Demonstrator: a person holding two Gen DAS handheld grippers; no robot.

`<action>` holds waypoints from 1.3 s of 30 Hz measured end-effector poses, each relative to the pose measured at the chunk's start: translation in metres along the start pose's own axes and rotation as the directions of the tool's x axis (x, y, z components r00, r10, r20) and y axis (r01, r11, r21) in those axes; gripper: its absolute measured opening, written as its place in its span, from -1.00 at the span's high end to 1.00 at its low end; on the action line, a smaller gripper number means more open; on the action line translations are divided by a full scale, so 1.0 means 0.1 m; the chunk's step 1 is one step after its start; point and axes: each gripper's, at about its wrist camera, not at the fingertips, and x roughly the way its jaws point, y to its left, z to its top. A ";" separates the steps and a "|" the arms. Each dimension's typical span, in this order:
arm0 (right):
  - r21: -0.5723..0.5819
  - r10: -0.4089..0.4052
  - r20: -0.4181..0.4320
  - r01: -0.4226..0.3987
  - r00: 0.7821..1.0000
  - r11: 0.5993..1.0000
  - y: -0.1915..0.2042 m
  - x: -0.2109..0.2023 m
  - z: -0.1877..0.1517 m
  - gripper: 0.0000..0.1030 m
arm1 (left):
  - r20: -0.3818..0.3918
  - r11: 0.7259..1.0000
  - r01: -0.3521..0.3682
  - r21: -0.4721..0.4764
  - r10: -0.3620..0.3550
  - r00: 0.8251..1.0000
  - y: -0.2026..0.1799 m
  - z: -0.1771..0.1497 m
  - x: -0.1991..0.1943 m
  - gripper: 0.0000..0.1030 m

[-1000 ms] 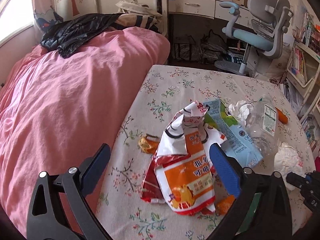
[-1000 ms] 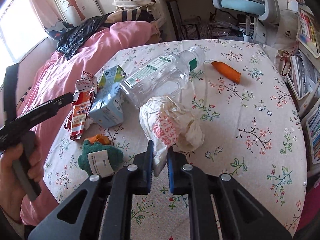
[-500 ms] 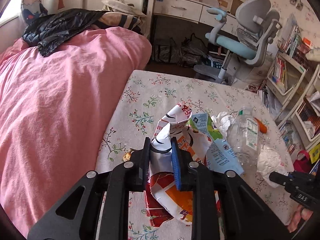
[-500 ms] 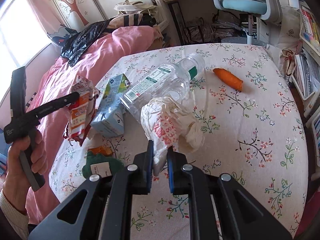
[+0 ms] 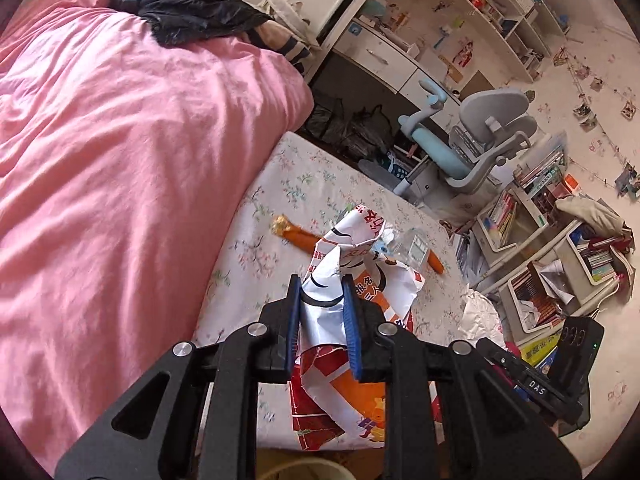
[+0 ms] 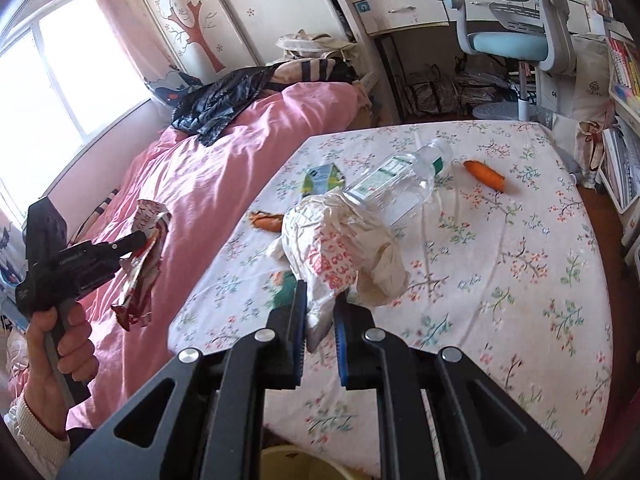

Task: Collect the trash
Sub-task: 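Carry both held items over the wastebasket and open both grippers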

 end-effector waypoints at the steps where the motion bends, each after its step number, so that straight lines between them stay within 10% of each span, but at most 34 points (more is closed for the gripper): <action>1: -0.017 0.009 -0.010 -0.009 1.000 1.000 0.10 -0.03 -0.10 0.74 | -0.007 1.000 -0.003 0.006 0.003 1.000 -0.01 -0.09 -0.05 0.63; 8: -0.132 -0.001 -0.214 -0.028 0.977 0.991 0.59 0.01 -1.10 0.74 | -0.080 0.985 -0.085 0.150 0.098 0.992 -0.31 -0.81 -0.25 0.63; 17: -0.146 -0.052 -0.464 -0.019 0.884 0.989 0.74 0.32 -2.09 0.49 | -0.124 0.949 -0.142 0.282 0.182 0.975 -0.63 -1.43 -0.36 0.63; 19: -0.149 -0.085 -0.449 0.019 0.889 0.989 0.70 0.33 -2.10 0.10 | -0.142 0.944 -0.150 0.294 0.198 0.970 -0.66 -1.53 -0.34 0.63; 27: 0.021 -0.179 -0.195 0.187 0.964 0.982 0.22 -0.04 -1.80 -0.28 | -0.300 0.904 -0.135 0.407 0.272 0.914 -0.79 -2.05 -0.04 0.62; 30: 0.071 -0.184 -0.146 0.196 0.972 0.978 0.11 -0.11 -1.75 -0.31 | -0.337 0.870 -0.130 0.476 0.317 0.886 -0.86 -2.22 0.07 0.32; 34: 0.089 -0.188 -0.110 0.198 0.976 0.976 0.10 -0.20 -1.74 -0.31 | -0.277 0.853 -0.151 0.499 0.322 0.905 -0.93 -2.21 0.00 -0.28; 39: 0.080 -0.198 -0.074 0.204 0.977 0.976 0.18 -0.30 -1.71 -0.37 | -0.212 0.914 -0.157 0.374 0.249 0.945 -0.82 -1.99 -0.16 -0.45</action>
